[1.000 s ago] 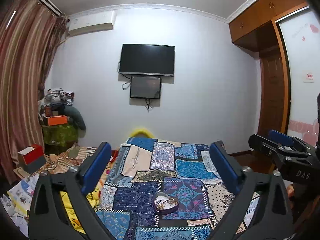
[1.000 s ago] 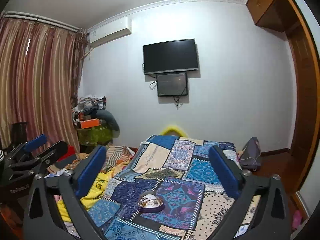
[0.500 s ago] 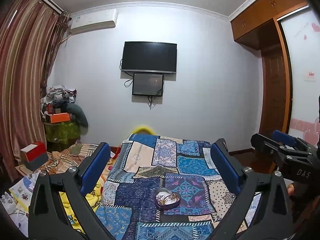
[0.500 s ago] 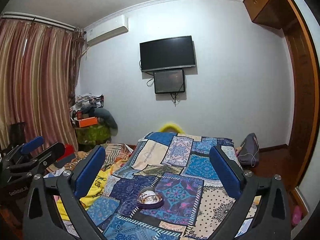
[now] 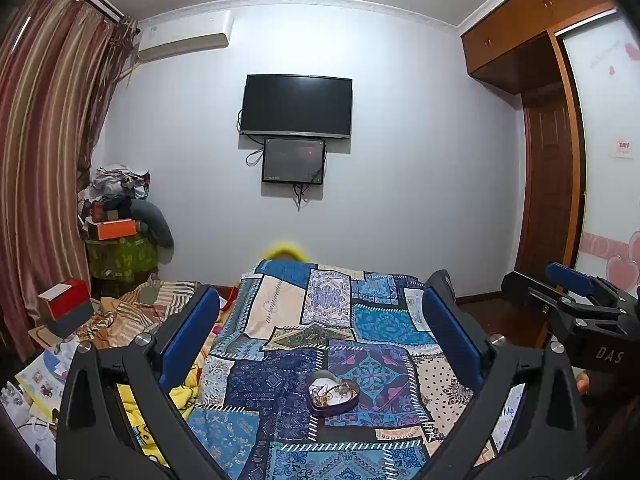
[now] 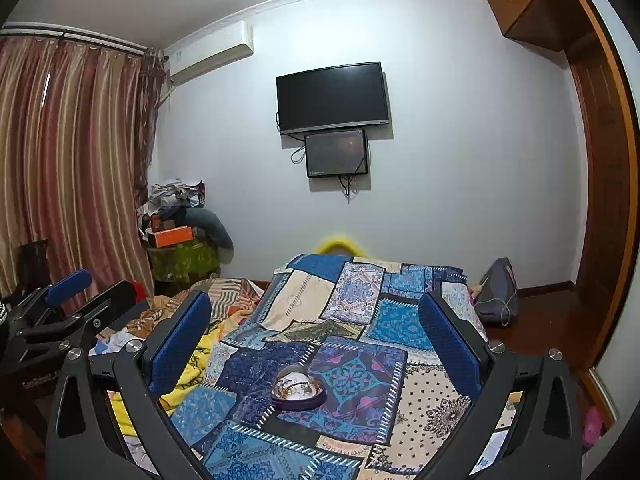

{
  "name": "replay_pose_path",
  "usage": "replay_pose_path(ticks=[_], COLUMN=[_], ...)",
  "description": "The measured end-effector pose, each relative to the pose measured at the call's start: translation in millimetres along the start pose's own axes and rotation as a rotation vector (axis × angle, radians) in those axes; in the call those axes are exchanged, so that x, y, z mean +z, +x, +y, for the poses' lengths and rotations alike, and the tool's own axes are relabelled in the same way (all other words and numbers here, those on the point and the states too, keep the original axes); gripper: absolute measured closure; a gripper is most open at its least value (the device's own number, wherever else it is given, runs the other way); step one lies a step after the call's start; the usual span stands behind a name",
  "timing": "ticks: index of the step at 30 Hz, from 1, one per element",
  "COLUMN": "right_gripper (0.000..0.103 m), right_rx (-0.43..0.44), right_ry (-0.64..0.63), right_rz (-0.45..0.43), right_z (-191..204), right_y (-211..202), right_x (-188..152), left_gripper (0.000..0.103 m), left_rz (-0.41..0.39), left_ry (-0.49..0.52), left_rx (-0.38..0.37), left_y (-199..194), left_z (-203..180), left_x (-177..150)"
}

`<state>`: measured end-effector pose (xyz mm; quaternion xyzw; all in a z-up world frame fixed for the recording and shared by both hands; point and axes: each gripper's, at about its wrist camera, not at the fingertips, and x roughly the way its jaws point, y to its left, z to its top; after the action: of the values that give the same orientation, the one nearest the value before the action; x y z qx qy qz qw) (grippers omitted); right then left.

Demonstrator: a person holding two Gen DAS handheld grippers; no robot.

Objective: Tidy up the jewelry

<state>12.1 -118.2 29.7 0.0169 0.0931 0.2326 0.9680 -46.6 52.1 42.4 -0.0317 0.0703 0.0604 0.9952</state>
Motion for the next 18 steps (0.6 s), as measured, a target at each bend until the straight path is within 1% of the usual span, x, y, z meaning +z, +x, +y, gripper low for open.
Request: replay_pose_path(ticks=[18], right_gripper=[0.0], right_rx=[0.002], right_ry=[0.012], right_rz=[0.008], right_z=[-4.3], right_y=[-1.9], right_x=[4.1], left_gripper=[0.001], left_rz=[0.029], left_ry=[-0.008], left_rx=[-0.008], left_y=[12.1], left_z=[-0.2], left_x=[-2.7])
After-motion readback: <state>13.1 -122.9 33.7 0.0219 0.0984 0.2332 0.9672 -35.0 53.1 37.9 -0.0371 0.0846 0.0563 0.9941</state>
